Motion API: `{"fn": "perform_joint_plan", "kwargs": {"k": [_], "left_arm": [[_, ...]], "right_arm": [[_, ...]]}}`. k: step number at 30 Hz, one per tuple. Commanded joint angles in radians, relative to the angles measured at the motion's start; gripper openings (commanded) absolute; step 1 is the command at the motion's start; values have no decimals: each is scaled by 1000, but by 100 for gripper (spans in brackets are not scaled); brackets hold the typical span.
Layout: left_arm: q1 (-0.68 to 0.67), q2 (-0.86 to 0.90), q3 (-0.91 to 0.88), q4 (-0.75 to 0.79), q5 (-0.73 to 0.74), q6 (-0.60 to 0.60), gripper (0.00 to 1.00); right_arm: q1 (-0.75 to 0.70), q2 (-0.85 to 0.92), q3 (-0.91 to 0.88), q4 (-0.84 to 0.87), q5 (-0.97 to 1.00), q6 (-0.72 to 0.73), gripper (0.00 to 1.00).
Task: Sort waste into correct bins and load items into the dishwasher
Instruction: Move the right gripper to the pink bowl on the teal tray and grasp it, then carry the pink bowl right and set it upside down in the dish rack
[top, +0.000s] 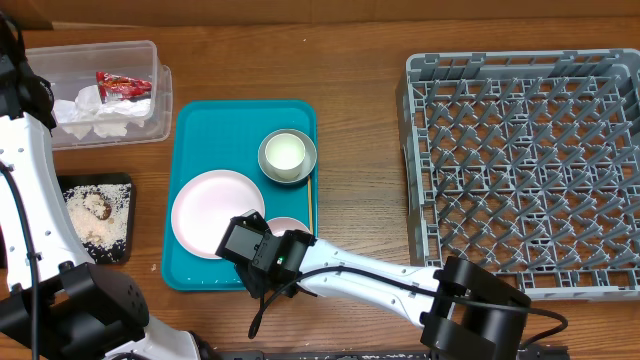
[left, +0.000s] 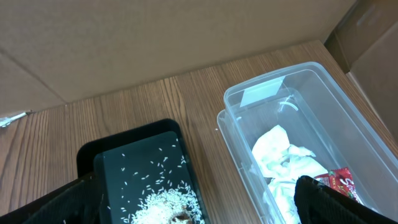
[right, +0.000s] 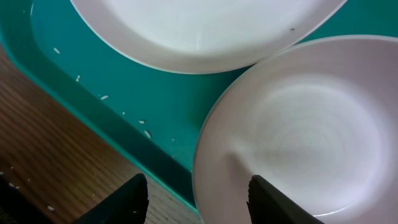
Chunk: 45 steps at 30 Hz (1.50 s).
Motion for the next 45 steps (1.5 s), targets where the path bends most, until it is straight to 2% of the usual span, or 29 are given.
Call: {"fn": "perform_joint_plan", "kwargs": {"k": [1,7,13,18,27,36,40,42,43,45], "left_arm": [[-7,5,0,2,-17,16,100],[-7,5,0,2,-17,16,100],[-7,5,0,2,-17,16,100],[-7,5,0,2,-17,16,100],[-7,5,0,1,-17,16,100],[-7,5,0,2,-17,16,100],[-7,5,0,2,-17,16,100],[-7,5,0,2,-17,16,100],[-7,5,0,2,-17,16,100],[-7,5,0,2,-17,16,100]], "right_arm": [[0,51,-5,15,31,-47,52],[0,91,-4,34,31,-41,34],[0,84,15,22,39,-41,30],[0,71,66,-40,39,-42,15],[-5,18,182,-153,39,-46,4],[-52,-124,255,-215,16,-45,4],[-135,-234,274,-261,17,-46,4],[-225,-305,276,-283,20,-45,4],[-276,-338,276,-293,20,-45,4],[-473,-426,276,-315,-4,-46,4]]}}
